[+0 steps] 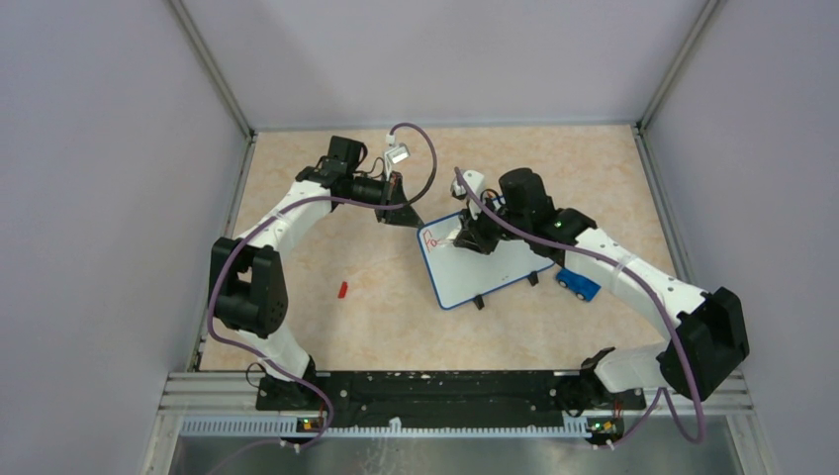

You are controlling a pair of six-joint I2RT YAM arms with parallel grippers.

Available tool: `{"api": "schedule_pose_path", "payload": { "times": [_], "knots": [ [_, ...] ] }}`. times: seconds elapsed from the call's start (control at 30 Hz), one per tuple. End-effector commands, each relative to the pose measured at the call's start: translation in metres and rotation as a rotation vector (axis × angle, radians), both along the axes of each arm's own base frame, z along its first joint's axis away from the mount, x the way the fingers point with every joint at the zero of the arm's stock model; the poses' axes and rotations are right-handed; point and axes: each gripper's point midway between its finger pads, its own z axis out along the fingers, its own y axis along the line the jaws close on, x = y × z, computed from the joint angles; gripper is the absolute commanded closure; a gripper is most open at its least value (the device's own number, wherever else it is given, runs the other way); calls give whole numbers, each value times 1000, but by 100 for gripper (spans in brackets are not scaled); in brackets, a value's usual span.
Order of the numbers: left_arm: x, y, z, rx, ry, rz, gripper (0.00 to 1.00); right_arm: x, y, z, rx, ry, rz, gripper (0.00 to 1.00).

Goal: Write a sentence on the whiteboard

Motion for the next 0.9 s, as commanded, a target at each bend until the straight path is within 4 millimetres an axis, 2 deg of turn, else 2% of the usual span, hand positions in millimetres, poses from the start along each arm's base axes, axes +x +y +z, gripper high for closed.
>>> {"api": "schedule_pose_path", "payload": {
  "times": [0.0,0.17,0.3,0.5,0.7,0.87],
  "knots": [
    [-12,-3,15,-31,-31,-31,100,9,13,28,57,-62,6,100],
    [-12,-3,16,-31,-34,-31,100,-3,12,41,94,-63,43,100],
    [-12,-3,18,-32,-39,-31,100,-8,1,50,121,-61,38,100],
    [-12,-2,17,-27,-43,-25,100,1,-13,38,88,-53,-15,100],
    [-12,-2,18,-27,-44,-23,100,8,-12,35,85,-47,-37,100],
    [-12,-2,17,-24,-48,-22,100,4,-10,34,95,-41,-17,100]
  ]
}}
